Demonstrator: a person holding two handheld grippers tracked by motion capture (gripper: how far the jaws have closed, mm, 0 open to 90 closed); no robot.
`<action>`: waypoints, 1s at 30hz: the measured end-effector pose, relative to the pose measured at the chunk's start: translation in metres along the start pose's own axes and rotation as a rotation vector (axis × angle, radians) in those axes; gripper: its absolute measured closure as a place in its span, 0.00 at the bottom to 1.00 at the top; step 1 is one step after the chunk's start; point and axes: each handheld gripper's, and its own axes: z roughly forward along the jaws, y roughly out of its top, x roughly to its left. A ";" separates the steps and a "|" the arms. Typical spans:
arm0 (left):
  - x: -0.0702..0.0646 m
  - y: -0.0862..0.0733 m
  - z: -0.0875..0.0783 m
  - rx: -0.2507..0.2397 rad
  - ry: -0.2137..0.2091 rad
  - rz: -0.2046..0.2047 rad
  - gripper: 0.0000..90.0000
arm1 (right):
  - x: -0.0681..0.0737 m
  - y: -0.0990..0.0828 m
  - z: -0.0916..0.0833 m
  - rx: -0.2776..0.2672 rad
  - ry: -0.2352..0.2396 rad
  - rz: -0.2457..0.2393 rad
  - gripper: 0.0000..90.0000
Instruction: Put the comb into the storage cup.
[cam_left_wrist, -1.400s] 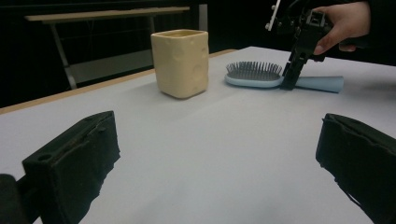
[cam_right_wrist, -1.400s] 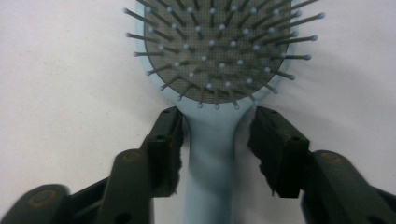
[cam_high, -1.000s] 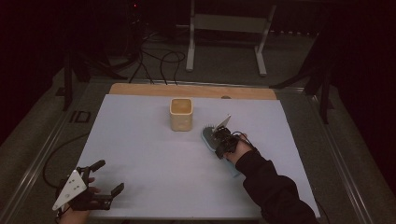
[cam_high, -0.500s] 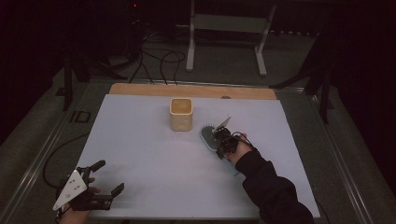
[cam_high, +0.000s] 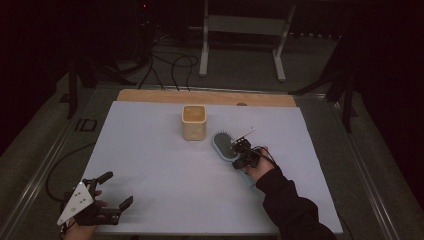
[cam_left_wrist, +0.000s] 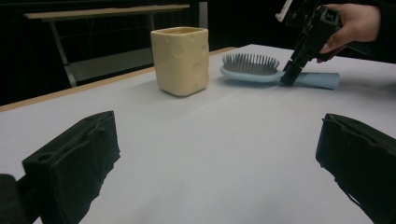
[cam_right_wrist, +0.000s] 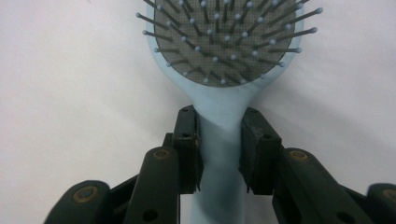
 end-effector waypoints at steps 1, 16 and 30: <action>0.000 0.000 0.000 0.000 0.000 0.000 0.00 | 0.001 0.000 -0.002 -0.012 0.004 -0.001 0.79; 0.000 0.000 0.000 0.001 -0.002 0.001 0.00 | 0.012 0.007 -0.037 -0.272 0.065 -0.003 0.79; 0.000 -0.001 0.001 0.006 -0.005 0.002 0.00 | 0.019 0.023 -0.060 -0.468 0.073 -0.029 0.79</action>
